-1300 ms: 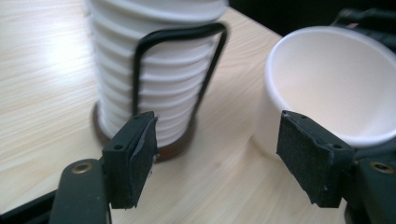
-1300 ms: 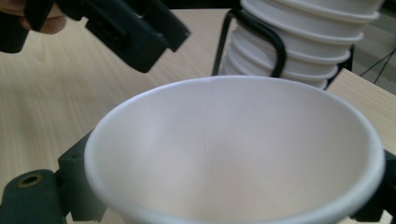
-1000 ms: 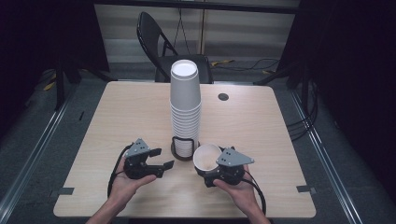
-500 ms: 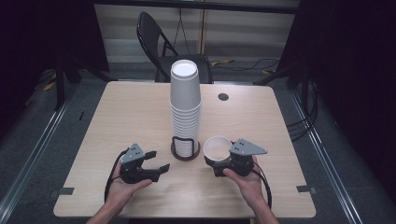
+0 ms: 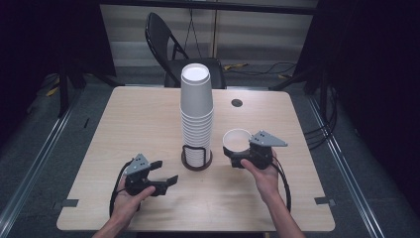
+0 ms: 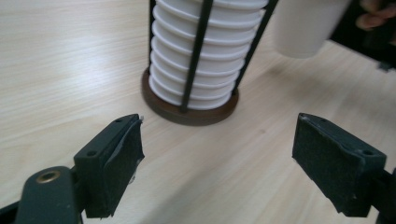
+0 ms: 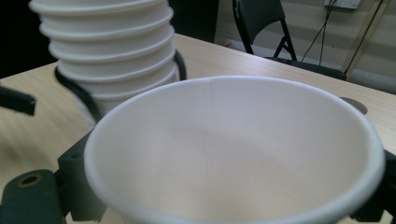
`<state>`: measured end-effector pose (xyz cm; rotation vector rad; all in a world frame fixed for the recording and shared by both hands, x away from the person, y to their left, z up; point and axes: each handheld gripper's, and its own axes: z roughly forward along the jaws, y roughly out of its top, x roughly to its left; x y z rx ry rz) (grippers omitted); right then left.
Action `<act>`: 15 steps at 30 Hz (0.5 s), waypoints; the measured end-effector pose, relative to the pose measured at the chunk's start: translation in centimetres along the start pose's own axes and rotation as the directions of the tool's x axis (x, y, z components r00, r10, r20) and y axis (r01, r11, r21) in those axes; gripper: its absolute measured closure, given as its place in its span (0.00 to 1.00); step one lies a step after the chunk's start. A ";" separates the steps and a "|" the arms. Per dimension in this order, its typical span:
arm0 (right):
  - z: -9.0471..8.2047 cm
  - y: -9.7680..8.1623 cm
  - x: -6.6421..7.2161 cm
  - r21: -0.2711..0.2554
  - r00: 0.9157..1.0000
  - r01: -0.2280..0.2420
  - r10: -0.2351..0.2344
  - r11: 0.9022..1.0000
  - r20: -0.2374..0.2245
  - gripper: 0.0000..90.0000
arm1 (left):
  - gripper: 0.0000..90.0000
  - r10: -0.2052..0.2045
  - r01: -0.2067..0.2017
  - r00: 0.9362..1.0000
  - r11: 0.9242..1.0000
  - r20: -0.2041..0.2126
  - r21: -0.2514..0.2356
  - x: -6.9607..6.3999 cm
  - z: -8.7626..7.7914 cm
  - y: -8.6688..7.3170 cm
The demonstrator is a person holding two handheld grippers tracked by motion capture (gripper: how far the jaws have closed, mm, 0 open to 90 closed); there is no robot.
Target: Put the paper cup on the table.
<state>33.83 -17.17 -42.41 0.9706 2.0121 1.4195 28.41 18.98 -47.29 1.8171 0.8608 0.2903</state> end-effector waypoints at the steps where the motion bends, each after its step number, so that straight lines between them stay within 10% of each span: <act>1: 0.2 0.2 -0.2 -0.002 1.000 -0.001 0.001 1.000 0.006 0.11 | 0.18 0.014 -0.014 1.000 1.000 -0.006 -0.003 -0.1 -0.1 0.0; 15: 2.6 1.0 -3.5 -0.044 0.994 -0.081 0.084 0.996 0.063 0.11 | 0.18 0.069 -0.069 0.997 0.997 -0.024 -0.020 -0.1 -0.5 -0.2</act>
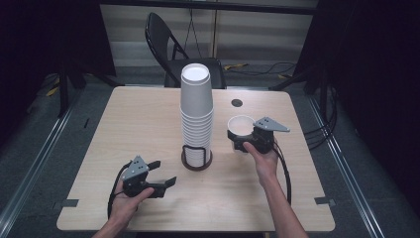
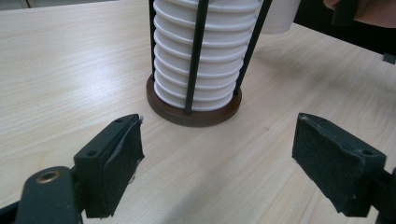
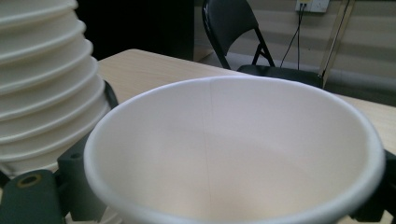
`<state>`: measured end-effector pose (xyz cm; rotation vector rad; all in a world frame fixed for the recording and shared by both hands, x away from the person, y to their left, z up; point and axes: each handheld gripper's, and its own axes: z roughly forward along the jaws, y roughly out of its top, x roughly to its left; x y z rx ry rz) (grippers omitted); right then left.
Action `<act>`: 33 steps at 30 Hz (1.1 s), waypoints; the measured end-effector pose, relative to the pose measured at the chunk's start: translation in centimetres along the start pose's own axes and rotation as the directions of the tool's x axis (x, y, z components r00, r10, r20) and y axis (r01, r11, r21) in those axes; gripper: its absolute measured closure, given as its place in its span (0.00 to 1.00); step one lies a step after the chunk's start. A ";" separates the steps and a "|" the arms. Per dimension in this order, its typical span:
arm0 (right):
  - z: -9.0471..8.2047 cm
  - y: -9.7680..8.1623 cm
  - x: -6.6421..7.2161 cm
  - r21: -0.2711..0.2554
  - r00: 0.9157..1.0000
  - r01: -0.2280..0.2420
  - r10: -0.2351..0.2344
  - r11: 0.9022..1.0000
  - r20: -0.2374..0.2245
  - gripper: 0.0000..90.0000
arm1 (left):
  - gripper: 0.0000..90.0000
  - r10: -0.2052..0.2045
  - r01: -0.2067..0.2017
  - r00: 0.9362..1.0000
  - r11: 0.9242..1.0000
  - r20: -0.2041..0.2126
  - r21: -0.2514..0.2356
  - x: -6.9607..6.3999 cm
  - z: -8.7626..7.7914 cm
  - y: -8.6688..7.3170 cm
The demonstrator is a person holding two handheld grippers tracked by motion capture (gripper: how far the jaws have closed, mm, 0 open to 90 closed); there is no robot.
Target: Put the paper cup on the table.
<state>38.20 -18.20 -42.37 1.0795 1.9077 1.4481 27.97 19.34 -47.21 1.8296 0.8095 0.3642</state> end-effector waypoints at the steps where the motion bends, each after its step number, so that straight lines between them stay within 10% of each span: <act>1: 0.3 -0.1 -0.1 0.009 1.000 0.000 0.000 1.000 0.006 0.11 | 0.18 0.002 -0.002 1.000 1.000 -0.002 0.002 0.1 0.0 0.0; 20: 5.2 -2.1 -0.9 0.049 0.999 -0.019 0.017 0.999 0.050 0.11 | 0.19 -0.011 0.011 1.000 1.000 -0.001 0.002 0.2 0.0 -0.1; 33: 4.6 -2.2 -0.9 0.086 0.999 -0.022 0.018 0.996 0.043 0.11 | 0.20 -0.015 0.015 1.000 1.000 -0.003 0.005 0.2 -0.1 -0.2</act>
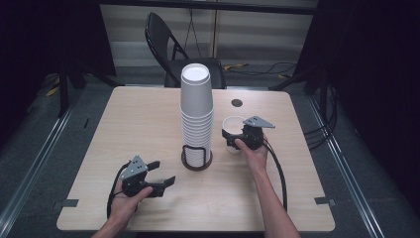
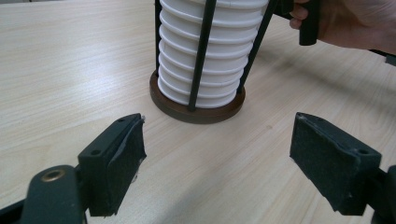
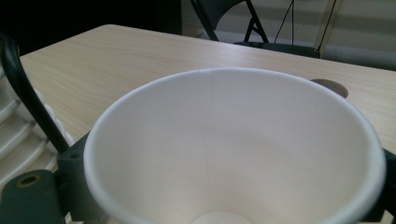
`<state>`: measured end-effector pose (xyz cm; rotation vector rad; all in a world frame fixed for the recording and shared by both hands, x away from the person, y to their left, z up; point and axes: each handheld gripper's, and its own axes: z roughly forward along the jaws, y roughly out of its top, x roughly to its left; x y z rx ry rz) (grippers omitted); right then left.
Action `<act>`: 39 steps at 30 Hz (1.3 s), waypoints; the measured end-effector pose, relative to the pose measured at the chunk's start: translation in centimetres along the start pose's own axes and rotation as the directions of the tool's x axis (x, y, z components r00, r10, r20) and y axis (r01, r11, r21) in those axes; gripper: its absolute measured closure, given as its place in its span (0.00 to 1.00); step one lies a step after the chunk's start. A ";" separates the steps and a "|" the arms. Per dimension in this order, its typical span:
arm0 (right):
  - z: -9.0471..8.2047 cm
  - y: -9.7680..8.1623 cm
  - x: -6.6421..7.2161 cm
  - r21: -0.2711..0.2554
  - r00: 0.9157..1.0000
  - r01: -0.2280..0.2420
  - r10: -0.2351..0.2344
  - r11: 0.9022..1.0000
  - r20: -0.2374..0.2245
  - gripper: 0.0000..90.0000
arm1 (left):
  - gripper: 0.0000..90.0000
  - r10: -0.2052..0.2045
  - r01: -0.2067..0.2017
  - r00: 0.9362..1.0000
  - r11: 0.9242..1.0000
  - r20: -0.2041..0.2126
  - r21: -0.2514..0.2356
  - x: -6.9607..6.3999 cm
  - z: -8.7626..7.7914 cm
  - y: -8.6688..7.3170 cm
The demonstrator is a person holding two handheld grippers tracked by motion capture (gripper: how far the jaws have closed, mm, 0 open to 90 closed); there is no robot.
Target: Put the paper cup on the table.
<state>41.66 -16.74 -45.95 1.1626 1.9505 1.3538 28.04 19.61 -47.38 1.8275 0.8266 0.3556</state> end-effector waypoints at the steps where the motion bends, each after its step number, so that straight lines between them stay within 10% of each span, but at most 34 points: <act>1: -0.1 0.0 0.1 0.006 1.000 0.007 -0.007 1.000 0.000 0.11 | 0.20 0.001 -0.001 1.000 1.000 -0.003 0.002 0.0 0.0 0.0; 39: -0.5 -2.4 0.2 0.087 1.000 -0.008 0.008 0.996 -0.006 0.14 | 0.20 -0.007 0.007 1.000 1.000 -0.002 0.003 0.1 0.1 -0.1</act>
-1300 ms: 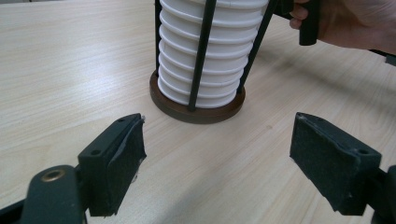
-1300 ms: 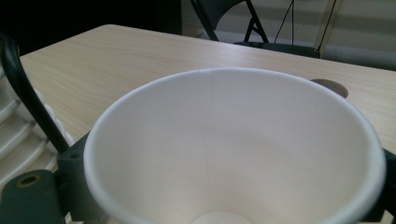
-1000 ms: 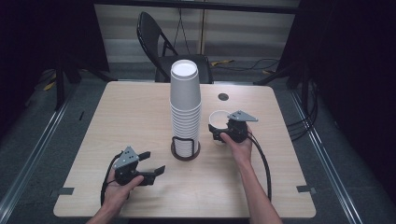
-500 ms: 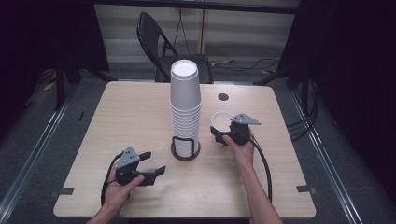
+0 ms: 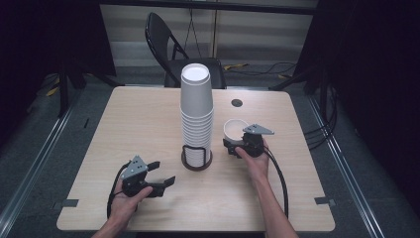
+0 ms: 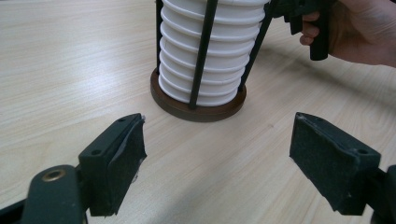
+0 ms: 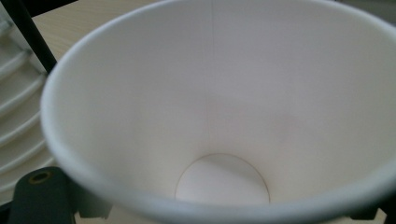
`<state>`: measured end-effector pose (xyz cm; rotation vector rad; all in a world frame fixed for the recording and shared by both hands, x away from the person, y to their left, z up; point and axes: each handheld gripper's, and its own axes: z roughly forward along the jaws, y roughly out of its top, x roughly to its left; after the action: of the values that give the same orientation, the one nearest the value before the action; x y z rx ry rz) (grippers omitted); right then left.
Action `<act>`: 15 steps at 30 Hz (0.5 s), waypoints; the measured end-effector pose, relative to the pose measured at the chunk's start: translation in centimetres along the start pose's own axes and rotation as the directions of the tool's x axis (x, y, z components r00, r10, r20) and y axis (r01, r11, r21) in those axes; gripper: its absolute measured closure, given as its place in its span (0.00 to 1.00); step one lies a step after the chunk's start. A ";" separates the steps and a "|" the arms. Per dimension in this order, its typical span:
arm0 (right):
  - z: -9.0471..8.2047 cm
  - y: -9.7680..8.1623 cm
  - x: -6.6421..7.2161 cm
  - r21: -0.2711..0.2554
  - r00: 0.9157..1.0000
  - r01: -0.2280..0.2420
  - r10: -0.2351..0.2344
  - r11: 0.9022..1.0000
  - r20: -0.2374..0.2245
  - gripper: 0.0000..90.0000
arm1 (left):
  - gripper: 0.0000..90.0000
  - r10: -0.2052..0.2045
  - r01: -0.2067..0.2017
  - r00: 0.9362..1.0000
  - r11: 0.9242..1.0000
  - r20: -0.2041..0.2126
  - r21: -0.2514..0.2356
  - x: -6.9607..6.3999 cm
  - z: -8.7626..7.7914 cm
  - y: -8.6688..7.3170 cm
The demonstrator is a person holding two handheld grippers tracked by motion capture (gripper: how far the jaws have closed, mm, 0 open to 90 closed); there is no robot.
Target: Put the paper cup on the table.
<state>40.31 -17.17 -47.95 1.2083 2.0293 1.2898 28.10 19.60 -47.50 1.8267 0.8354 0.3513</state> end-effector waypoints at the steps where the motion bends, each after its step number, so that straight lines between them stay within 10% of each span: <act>1: 0.0 -0.1 0.0 0.005 1.000 -0.004 0.003 1.000 0.002 0.14 | 0.20 0.000 0.000 1.000 1.000 0.001 0.000 0.0 0.0 0.0; 15: -1.3 -1.6 -0.1 0.021 1.000 -0.018 0.018 1.000 0.007 0.14 | 0.20 -0.005 0.005 1.000 1.000 -0.009 0.007 0.1 0.0 0.0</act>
<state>38.78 -18.18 -48.75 1.2407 2.0366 1.2744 28.16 19.65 -47.53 1.8302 0.8481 0.3548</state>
